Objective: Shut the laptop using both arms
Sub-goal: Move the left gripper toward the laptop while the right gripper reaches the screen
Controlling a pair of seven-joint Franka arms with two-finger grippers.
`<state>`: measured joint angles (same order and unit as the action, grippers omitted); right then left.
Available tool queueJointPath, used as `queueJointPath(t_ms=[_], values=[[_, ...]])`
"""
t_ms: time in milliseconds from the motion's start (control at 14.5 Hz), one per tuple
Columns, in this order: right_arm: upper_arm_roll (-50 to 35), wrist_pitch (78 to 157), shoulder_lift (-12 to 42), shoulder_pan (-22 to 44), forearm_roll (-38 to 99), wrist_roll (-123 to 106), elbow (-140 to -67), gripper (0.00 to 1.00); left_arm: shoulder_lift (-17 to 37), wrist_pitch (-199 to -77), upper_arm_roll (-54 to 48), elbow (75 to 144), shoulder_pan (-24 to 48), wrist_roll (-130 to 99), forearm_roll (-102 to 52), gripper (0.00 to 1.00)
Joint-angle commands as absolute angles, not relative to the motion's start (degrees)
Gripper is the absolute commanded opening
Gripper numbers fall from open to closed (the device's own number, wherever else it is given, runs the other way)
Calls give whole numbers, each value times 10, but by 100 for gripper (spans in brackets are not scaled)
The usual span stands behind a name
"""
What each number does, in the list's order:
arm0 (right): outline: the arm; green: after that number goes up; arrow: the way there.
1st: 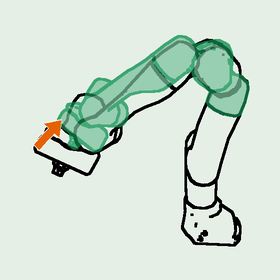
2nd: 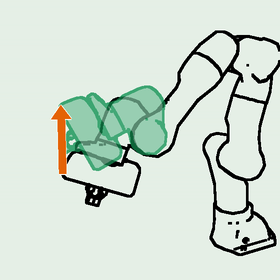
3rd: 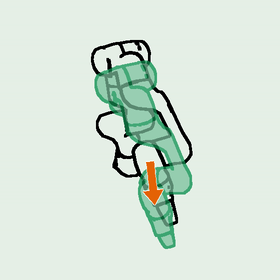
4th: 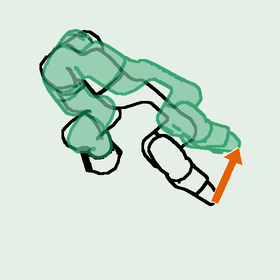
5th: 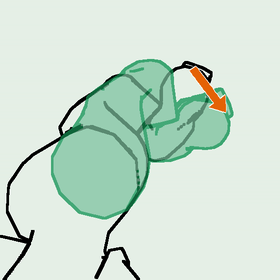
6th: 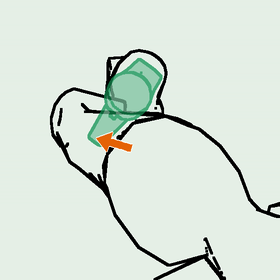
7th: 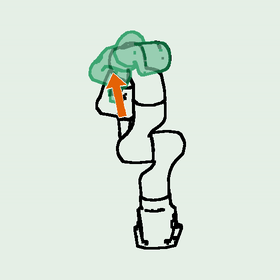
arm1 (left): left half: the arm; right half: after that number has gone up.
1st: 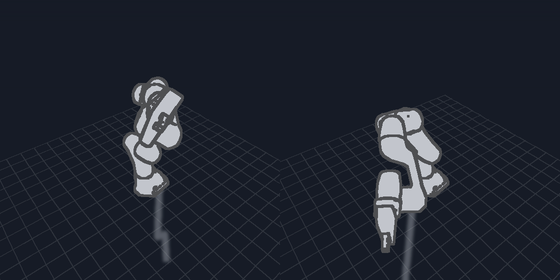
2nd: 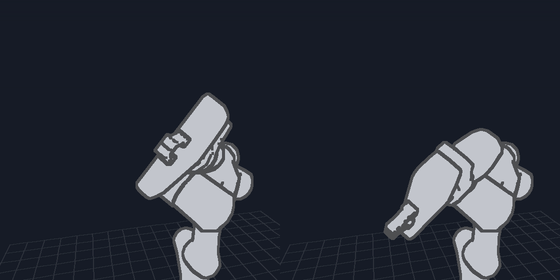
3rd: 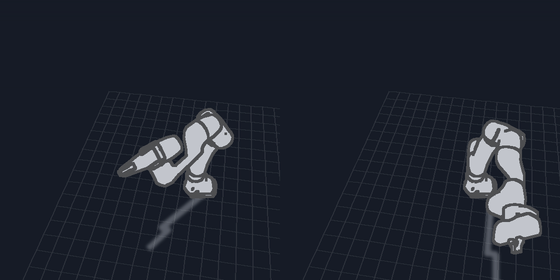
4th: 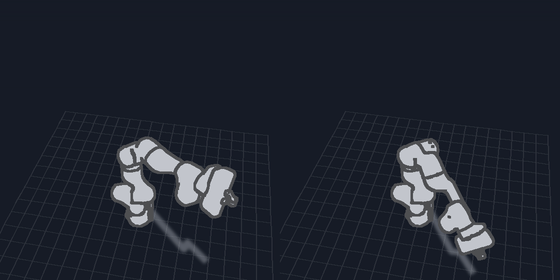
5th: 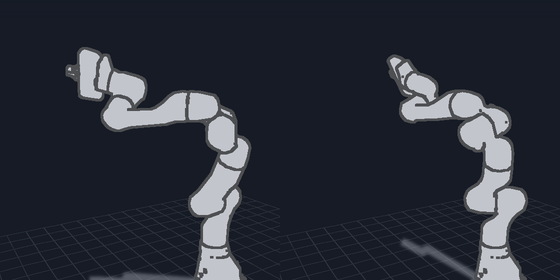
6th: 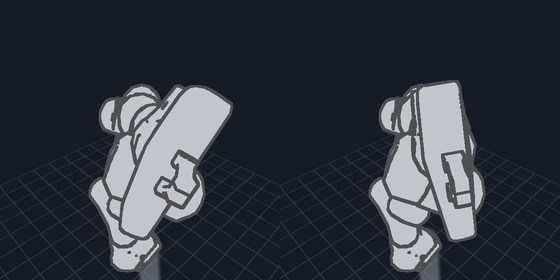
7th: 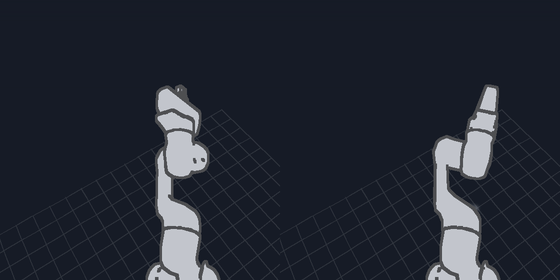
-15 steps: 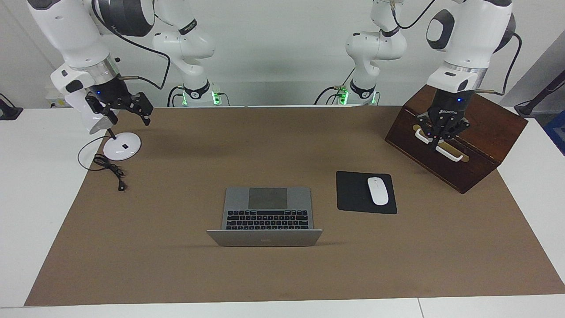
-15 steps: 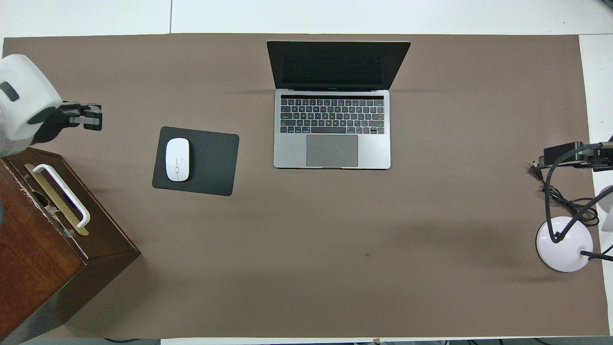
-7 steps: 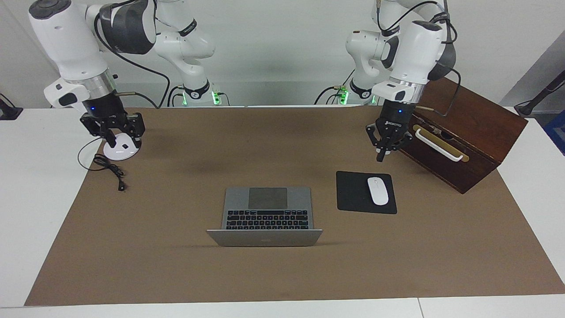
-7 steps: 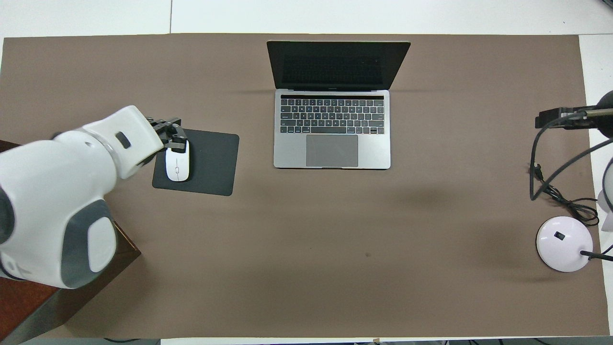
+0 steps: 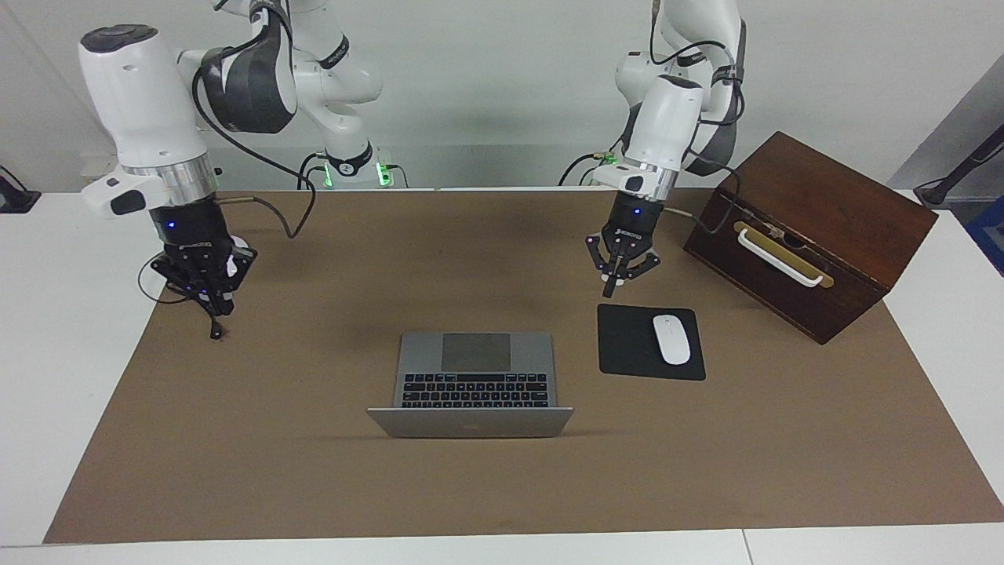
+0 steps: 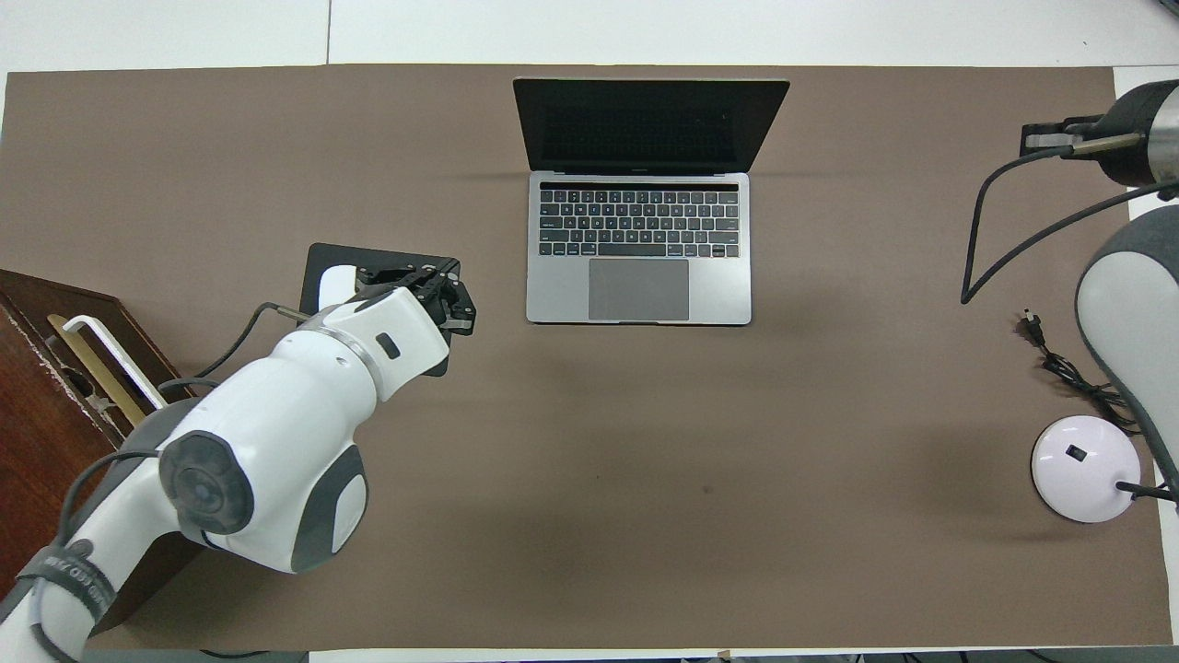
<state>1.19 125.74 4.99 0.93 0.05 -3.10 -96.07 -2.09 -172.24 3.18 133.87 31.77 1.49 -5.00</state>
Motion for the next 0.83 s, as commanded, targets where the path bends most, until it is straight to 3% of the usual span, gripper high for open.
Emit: queueJointPath(t_ms=[0,206,481,756], values=[[-6,1258,100,18,-12,-39,-879,0,26,-1800,41,1338,338,8,-58,0],[-14,1258,151,55,-20,11,-813,0,49,-1827,41,1332,343,7,-58,0],[-14,1259,223,98,-55,124,-724,0,123,-1916,41,1323,357,8,-58,0],[-12,1299,257,112,-56,153,-704,0,155,-1943,43,1311,384,8,-81,0]])
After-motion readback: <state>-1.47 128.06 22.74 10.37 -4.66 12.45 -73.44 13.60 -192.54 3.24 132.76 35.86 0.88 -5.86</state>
